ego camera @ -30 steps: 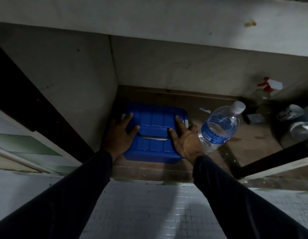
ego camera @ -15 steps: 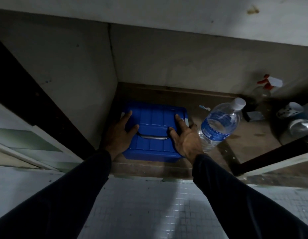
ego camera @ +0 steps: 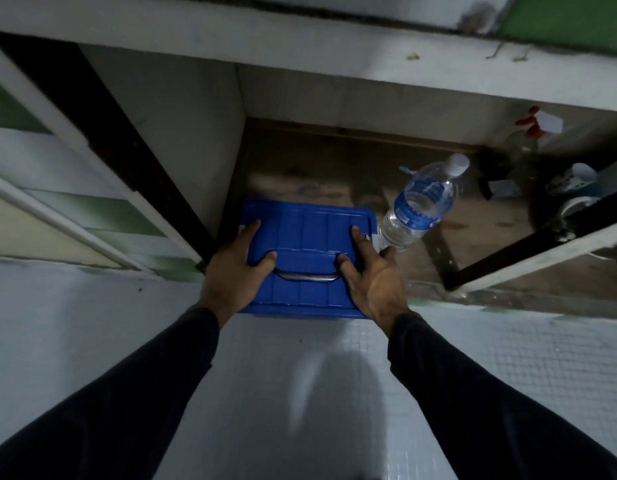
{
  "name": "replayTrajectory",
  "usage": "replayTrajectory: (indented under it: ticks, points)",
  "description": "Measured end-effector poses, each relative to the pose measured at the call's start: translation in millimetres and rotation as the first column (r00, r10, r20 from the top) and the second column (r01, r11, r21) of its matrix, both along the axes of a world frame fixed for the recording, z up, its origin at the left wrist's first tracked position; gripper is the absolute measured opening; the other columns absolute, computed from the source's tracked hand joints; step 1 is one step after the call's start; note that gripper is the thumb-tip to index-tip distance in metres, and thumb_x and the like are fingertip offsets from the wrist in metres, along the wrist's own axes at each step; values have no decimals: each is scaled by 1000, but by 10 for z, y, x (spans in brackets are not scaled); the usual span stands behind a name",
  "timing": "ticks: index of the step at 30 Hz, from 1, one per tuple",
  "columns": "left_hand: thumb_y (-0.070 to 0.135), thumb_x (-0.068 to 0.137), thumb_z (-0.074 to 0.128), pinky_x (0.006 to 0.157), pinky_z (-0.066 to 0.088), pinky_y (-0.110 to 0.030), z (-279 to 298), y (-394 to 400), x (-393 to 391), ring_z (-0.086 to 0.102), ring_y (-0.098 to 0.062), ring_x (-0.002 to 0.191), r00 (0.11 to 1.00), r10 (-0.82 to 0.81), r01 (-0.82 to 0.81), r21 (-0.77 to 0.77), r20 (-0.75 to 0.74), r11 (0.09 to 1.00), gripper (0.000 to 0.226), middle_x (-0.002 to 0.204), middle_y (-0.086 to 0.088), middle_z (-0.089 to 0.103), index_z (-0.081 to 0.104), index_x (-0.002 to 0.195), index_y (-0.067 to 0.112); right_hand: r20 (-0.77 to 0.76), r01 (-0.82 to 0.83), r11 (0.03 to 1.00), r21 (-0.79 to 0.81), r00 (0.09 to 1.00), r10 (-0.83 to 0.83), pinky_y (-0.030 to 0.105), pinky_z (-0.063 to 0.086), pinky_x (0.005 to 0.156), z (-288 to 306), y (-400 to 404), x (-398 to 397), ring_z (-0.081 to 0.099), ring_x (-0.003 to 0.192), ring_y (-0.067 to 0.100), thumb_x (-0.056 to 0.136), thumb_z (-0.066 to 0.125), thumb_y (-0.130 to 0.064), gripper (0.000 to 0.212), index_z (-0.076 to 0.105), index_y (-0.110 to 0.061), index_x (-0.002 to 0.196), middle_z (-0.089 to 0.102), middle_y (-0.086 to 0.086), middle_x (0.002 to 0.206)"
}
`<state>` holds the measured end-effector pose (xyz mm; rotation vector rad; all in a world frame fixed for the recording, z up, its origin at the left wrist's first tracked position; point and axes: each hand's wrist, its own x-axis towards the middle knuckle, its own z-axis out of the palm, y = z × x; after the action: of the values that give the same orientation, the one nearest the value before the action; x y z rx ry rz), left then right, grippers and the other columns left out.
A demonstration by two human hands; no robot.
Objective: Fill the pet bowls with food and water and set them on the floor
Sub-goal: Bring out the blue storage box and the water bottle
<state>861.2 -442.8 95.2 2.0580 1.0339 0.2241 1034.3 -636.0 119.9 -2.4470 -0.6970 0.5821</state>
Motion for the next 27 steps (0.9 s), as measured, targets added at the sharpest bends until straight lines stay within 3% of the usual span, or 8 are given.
replayTrajectory:
  ticks: [3, 5, 12, 16, 22, 27]
  points:
    - [52, 92, 69, 109, 37, -24, 191, -236, -282, 49, -14, 135, 1000, 11, -10, -31, 21, 999, 75, 153, -1, 51, 35, 158, 38, -19, 8, 999, 35, 1000, -7, 23, 39, 102, 191, -250, -264, 49, 100, 18, 96, 54, -58, 65, 26, -51, 154, 36, 5, 124]
    - [54, 91, 69, 105, 37, -22, 356, -382, -462, 51, -12, 131, 1000, 29, -29, -45, 4, 999, 75, 149, 0, 53, 35, 157, 41, -31, 18, 1000, 15, 999, -18, 25, 42, 96, 345, -391, -425, 46, 89, 13, 95, 53, -62, 65, 23, -55, 152, 35, 2, 115]
    - [57, 94, 64, 102, 35, -20, 1151, -813, -949, 53, -22, 130, 997, 1, -4, -44, -81, 999, 75, 146, -8, 55, 29, 159, 43, -57, 9, 999, -36, 998, -11, 37, 51, 99, 1103, -860, -879, 48, 90, 14, 94, 47, -68, 65, 13, -63, 150, 30, -3, 118]
    - [56, 93, 64, 99, 36, -21, 1748, -1017, -1122, 55, -25, 126, 995, 0, -7, -64, -99, 998, 76, 142, -11, 58, 28, 159, 44, -34, -2, 998, -65, 999, 0, 34, 51, 91, 1704, -1068, -1060, 41, 74, 2, 96, 47, -63, 68, 12, -57, 154, 33, 1, 115]
    - [53, 94, 66, 98, 36, -21, 2725, -1207, -1327, 54, -24, 125, 996, -9, 2, -78, -93, 997, 75, 140, -14, 58, 30, 159, 42, -33, -41, 994, -100, 999, 38, 35, 56, 81, 2710, -1243, -1262, 50, 78, 15, 99, 52, -54, 70, 12, -51, 156, 36, 6, 113]
    - [52, 94, 67, 104, 33, -21, 3513, -1255, -1416, 49, -18, 133, 998, -6, 1, -75, -60, 997, 74, 149, -7, 54, 33, 159, 39, -12, -30, 997, -73, 999, 29, 27, 50, 73, 3447, -1322, -1335, 44, 72, 4, 98, 51, -57, 70, 12, -52, 156, 34, 3, 110]
